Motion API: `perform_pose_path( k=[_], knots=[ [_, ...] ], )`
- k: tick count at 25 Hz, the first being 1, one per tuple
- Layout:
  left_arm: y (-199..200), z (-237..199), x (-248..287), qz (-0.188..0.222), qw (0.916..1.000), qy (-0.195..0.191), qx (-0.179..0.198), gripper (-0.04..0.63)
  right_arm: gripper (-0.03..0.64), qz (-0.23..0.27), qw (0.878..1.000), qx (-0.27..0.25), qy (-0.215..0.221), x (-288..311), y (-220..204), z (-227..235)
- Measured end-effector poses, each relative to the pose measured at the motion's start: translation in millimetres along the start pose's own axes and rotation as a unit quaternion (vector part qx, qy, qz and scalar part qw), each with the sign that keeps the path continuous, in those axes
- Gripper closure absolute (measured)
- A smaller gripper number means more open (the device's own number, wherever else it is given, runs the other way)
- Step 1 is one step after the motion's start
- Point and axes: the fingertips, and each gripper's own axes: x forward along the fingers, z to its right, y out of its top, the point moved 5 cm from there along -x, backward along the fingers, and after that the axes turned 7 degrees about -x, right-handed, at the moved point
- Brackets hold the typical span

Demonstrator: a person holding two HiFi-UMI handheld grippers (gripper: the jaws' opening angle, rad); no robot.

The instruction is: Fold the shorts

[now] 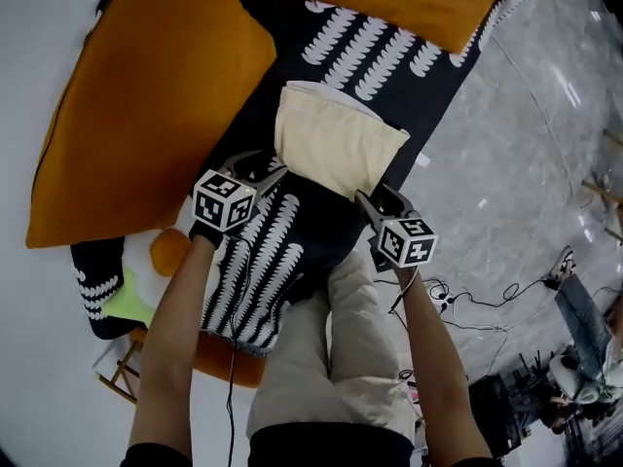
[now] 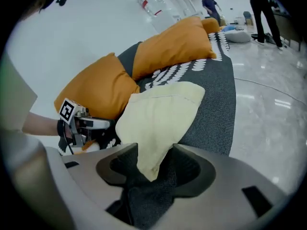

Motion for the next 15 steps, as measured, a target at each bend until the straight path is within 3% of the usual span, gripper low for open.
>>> perform_pose_path(
  k=[4, 5, 6, 7, 12, 15],
  knots=[
    [34, -3, 44, -0.031, 0.9995, -0.006, -0.007, 0.354, 0.455, 0.000, 0.999, 0.040, 0.024, 19, 18, 5],
    [37, 0, 48, -0.043, 0.9990, -0.004, 0.012, 0.402, 0.510, 0.003, 0.999, 0.041, 0.023, 18, 19, 2],
    [39, 4, 47, -0.051, 0.9983, -0.005, 0.030, 0.492, 0.558, 0.010, 0.999, 0.044, 0.021, 15, 19, -2],
    [39, 9, 43, -0.053, 0.9978, -0.010, 0.039, 0.536, 0.578, 0.018, 0.998, 0.047, 0.022, 10, 18, -8],
    [28, 26, 15, -0.056, 0.9965, -0.060, 0.014, 0.551, 0.588, 0.034, 0.997, 0.063, 0.034, -14, 2, -29],
    [16, 24, 20, -0.071, 0.9957, -0.059, 0.010, 0.549, 0.588, 0.018, 0.996, 0.076, 0.035, -8, -15, -23]
  ],
)
